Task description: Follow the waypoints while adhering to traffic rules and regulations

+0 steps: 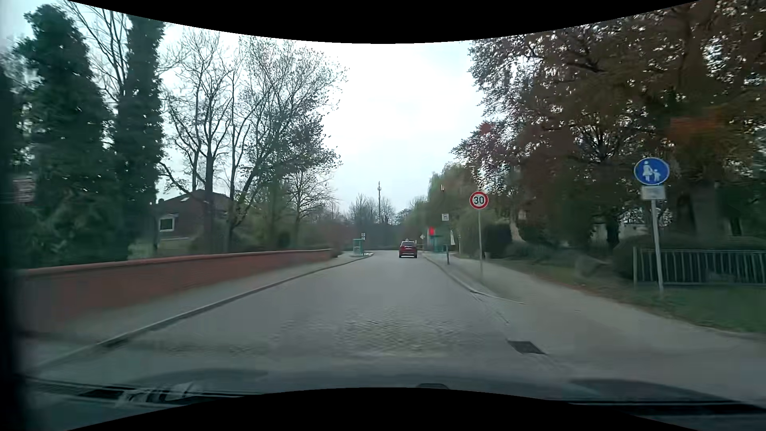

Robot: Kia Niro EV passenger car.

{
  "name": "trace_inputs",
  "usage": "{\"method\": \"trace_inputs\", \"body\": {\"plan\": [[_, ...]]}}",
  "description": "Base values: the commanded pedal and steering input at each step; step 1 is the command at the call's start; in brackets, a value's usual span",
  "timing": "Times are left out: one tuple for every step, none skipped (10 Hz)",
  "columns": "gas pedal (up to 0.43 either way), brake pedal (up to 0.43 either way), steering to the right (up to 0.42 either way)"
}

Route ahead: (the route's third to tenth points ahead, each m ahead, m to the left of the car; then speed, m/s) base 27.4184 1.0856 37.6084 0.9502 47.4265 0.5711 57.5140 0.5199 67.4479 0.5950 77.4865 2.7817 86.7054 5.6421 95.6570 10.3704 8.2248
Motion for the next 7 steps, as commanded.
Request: {"method": "trace_inputs", "body": {"plan": [[0.13,0.0,0.013],[0.138,0.0,0.012],[0.138,0.0,0.012],[0.138,0.0,0.01],[0.15,0.0,0.009],[0.15,0.0,0.009],[0.15,0.0,0.007]]}}
